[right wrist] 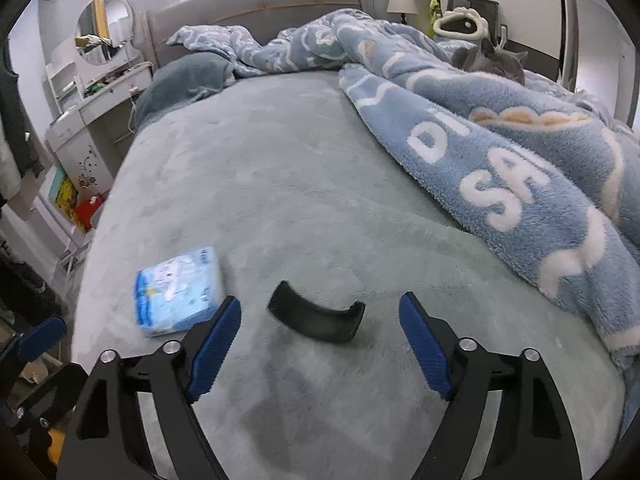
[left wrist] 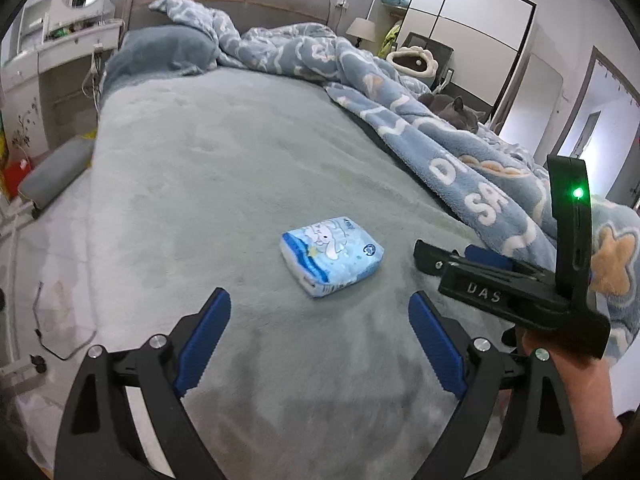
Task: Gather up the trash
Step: 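Grasp the blue wipes pack with the left tool while the right tool grasps the black strip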
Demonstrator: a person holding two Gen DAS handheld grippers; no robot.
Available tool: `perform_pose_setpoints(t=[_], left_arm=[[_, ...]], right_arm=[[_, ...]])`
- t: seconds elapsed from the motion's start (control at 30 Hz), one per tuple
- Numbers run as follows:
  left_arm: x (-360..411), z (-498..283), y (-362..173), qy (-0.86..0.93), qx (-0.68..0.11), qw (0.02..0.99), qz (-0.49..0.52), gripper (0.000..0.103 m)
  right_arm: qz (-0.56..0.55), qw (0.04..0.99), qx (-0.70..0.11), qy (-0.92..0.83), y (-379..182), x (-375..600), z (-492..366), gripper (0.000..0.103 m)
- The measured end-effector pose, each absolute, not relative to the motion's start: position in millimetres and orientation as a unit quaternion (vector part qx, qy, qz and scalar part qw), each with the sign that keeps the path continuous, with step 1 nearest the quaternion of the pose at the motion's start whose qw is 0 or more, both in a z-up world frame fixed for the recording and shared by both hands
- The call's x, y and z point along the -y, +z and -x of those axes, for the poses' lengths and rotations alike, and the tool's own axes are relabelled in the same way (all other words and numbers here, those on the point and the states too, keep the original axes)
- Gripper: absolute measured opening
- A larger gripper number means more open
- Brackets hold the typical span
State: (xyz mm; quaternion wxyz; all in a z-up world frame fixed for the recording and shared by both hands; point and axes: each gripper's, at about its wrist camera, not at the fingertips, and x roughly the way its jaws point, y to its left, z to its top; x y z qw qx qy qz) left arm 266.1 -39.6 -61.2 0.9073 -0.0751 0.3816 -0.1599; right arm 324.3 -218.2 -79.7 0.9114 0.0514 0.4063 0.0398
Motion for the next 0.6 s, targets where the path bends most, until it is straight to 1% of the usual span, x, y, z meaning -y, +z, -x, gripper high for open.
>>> perform_pose_setpoints(t=[0.07,0.13,0.17,0.23,0.3,0.4,0.6], left_arm=[[43.8,-271.4,-66.4,-0.159,-0.388,0.905,0.073,0.092],[50.6,-276.9,-72.2,-0.155,-0.394,0.904,0.057,0.092],[52.8,-277.9,-73.4,-0.155,-0.393,0.905,0.051,0.092],[57.7,-281.1,-76.4,-0.154,-0.393,0.905,0.042,0.092],[61.2,-285.8,-79.6,-0.155,-0.396,0.904,0.044,0.092],[67.6,-291.9,-83.0,-0.156,-0.398,0.903,0.043,0.092],[76.4,-301.4,-90.7,-0.14,-0.408,0.901,0.045,0.093]], right_arm=[[-0.058,0.907,-0.415,0.045,-85.1,219.4,-328.3,0.077],[-0.056,0.906,-0.417,0.049,-88.6,219.6,-330.7,0.068],[-0.053,0.906,-0.416,0.05,-88.6,220.4,-331.2,0.066],[-0.053,0.907,-0.414,0.054,-88.0,223.2,-330.9,0.057],[-0.056,0.907,-0.412,0.058,-86.7,225.8,-331.7,0.051],[-0.06,0.908,-0.41,0.067,-84.3,230.3,-332.8,0.048],[-0.074,0.909,-0.401,0.081,-75.2,243.3,-330.5,0.048]])
